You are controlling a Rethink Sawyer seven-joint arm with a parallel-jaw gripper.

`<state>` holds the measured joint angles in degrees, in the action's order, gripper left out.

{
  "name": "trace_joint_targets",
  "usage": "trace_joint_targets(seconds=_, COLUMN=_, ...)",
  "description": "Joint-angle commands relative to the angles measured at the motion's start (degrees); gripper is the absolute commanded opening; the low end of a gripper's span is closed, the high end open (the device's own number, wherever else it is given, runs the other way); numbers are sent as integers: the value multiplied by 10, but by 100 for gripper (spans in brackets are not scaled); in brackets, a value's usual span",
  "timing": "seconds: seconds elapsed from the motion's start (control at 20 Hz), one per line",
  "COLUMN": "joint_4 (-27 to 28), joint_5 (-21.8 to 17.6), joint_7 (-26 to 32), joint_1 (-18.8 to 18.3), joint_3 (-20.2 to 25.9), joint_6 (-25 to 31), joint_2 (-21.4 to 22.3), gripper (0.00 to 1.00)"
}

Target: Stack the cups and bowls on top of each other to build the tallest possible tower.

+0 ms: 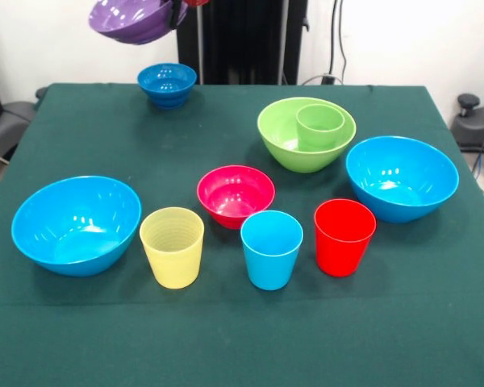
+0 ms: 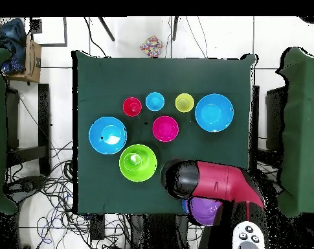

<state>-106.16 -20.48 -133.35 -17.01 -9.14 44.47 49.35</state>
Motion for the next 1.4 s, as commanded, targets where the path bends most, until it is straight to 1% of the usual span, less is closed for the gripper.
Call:
trace_joint_targets(seconds=0.05, joint_4=-9, joint_5=-40, joint_7=109, joint_1=-30, joint_3=73, joint_6=-37, joint_2=2, gripper=0)
trace_joint_targets(seconds=0.5, joint_4=-14, joint_5=-27, joint_7=104, joint_1=-60, joint_3=97, joint_6=-29, joint_2=24, gripper=0)
trace_joint_targets(seconds=0.65, joint_4=-10, joint_5=-28, joint_7=88, joint_1=-59, joint_3=98, joint_6=-28, joint_2=28, gripper=0)
trace_joint_targets(seconds=0.85, joint_4=-4, joint_5=-27, joint_7=87, joint_1=-63, joint_3=103, joint_6=-19, joint_2=29, gripper=0)
trace_joint_targets(seconds=0.95, joint_4=-2, joint_5=-31, joint_7=75, joint_1=-63, joint_3=99, joint_6=-26, joint_2=23, gripper=0)
trace_joint_targets(seconds=1.1, joint_4=-2, joint_5=-39, joint_7=53, joint_1=-63, joint_3=91, joint_6=-53, joint_2=12, gripper=0)
trace_joint_targets(seconds=1.15, joint_4=-3, joint_5=-37, joint_7=41, joint_1=-61, joint_3=87, joint_6=-59, joint_2=11, gripper=0)
trace_joint_targets(seconds=1.4, joint_4=-2, joint_5=-16, joint_7=19, joint_1=-67, joint_3=90, joint_6=-76, joint_2=-3, gripper=0)
